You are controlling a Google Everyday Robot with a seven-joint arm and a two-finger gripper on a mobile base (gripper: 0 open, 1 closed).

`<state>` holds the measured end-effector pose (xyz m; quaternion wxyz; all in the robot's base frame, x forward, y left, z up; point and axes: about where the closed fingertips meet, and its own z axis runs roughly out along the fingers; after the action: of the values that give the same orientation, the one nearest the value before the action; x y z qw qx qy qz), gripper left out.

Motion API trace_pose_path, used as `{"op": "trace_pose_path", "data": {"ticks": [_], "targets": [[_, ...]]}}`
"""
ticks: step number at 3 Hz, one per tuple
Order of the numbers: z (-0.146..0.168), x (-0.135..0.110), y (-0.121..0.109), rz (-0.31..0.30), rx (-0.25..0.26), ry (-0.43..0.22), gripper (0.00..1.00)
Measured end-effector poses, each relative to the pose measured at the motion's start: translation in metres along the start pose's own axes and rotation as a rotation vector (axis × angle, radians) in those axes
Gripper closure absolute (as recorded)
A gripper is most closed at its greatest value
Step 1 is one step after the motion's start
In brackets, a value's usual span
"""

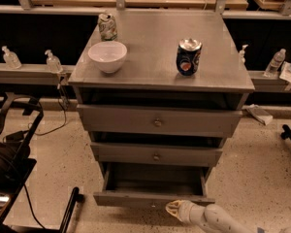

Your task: Close bottom drawer

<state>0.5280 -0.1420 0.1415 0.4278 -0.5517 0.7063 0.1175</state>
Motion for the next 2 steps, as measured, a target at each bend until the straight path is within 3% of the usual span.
{"op": "trace_pose_path", "data": {"ticks": [2], "targets": [[0.005,0.0036,-0.0049,0.008,-0.004,-0.028,1.0]]}}
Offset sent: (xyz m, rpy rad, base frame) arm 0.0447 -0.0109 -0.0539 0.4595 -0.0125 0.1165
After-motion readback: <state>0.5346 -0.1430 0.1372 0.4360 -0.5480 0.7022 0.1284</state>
